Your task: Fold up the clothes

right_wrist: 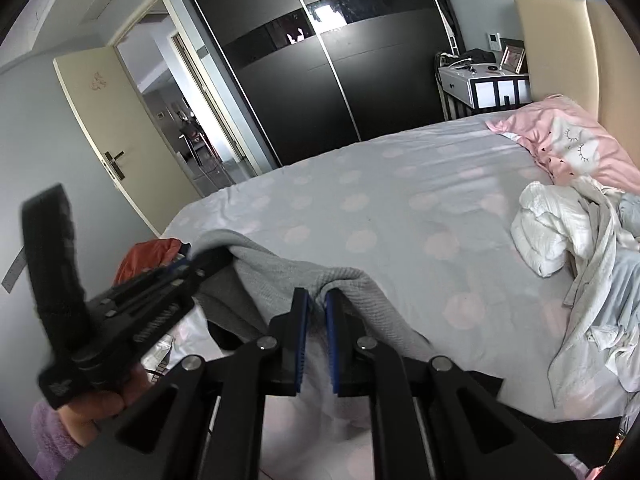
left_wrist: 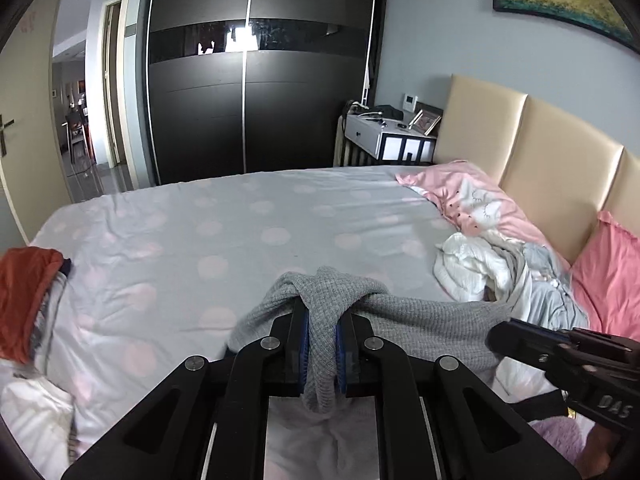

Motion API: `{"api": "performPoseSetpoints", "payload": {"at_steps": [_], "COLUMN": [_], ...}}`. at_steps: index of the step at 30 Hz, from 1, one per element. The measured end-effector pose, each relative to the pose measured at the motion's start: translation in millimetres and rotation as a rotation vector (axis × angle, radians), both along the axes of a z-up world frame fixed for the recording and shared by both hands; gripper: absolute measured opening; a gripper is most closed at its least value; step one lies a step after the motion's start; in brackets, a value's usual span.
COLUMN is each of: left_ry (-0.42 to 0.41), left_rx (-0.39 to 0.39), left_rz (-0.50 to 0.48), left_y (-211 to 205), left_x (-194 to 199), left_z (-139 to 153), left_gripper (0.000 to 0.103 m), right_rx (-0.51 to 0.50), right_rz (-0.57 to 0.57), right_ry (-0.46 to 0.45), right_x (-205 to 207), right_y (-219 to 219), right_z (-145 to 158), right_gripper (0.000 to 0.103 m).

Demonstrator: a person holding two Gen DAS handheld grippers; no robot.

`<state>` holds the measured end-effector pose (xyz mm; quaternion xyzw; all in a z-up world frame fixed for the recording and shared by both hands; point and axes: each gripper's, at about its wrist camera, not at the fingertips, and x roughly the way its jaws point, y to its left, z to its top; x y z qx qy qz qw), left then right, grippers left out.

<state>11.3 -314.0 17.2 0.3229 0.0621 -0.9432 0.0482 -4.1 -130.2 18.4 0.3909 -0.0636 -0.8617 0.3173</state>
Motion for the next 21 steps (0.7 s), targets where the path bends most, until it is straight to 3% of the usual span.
{"api": "performPoseSetpoints", "payload": {"at_steps": [4, 11, 17, 21], "left_ry": [-0.115, -0.354, -0.439, -0.441], "left_rx": [-0.03, 0.007, 0.016, 0.04], "left_rz": [-0.01, -0.04, -0.059, -0.058], "left_y": [4.7, 18.1, 30.6, 30.3], "left_x": [-5.7, -1.7, 4.4, 10.7], "left_z": [-41.2, -142.6, -176.0, -179.6], "left_gripper": [0.012, 0.014, 0.015, 0.017], "right_rx": [0.066, 0.154, 0.229, 0.217], "right_rz": [0.015, 0.04, 0.061, 0.018], "right_ry": [-0.087, -0.239, -0.369, -0.357], "right_x": [-3.3, -3.6, -3.9, -5.9], "right_y": [-8.3, -3.8, 0.1, 15.7], "right_z": [-40.9, -119.8, -187.4, -184.0], "right_gripper": [0.009, 0.009, 0.012, 0.016]}}
